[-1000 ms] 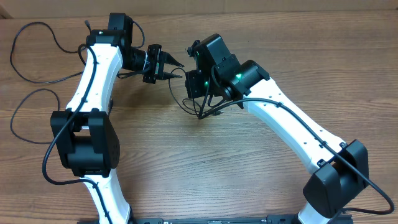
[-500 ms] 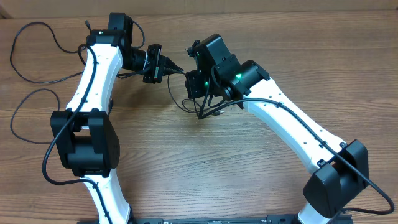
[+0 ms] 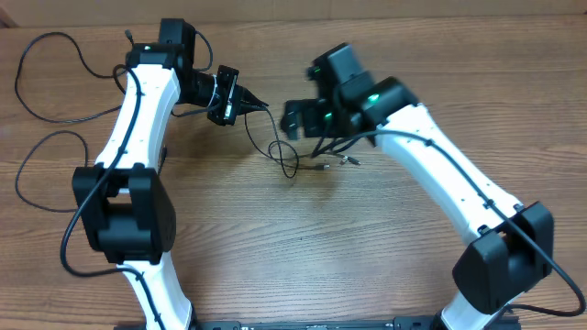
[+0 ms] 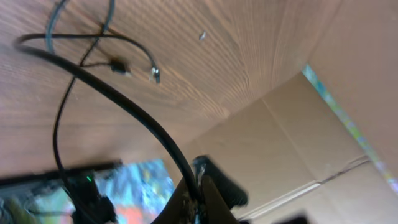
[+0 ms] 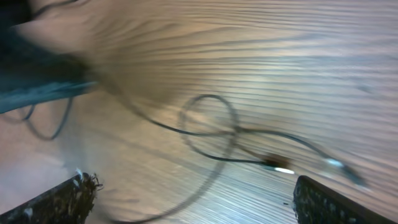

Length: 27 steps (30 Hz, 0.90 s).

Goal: Untangle cables
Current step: 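Carry the cable left with the left gripper and release the right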

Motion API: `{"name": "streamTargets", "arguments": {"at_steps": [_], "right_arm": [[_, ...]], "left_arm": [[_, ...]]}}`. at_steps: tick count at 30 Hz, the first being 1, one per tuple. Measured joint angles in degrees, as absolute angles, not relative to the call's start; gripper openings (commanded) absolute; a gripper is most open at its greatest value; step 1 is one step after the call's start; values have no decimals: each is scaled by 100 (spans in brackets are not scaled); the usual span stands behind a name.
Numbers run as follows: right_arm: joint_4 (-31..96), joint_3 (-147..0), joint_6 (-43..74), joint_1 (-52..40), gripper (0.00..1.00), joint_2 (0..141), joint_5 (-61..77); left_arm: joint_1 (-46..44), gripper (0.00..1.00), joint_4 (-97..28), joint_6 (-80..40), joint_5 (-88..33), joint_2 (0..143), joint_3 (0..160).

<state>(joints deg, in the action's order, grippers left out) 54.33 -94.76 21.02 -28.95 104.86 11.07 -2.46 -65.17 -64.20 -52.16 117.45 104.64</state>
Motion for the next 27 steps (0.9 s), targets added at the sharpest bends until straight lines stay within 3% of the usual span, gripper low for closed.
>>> {"name": "streamTargets", "arguments": {"at_steps": [7,15,27], "right_arm": [[5813,-9476,2204,-1739,100,10486,1098],[6165,-9476,2228,-582,100,10486,1013],[6521,-9476,2231,-187,100,10486,1009]], "left_arm": [[-246,4,-6390,-5927,-4770,10486,10536],[-246,4,-4923,-5719,-4751,8906,11039],[-220,4,-5098,-5299,-3854,8307,11104]]}}
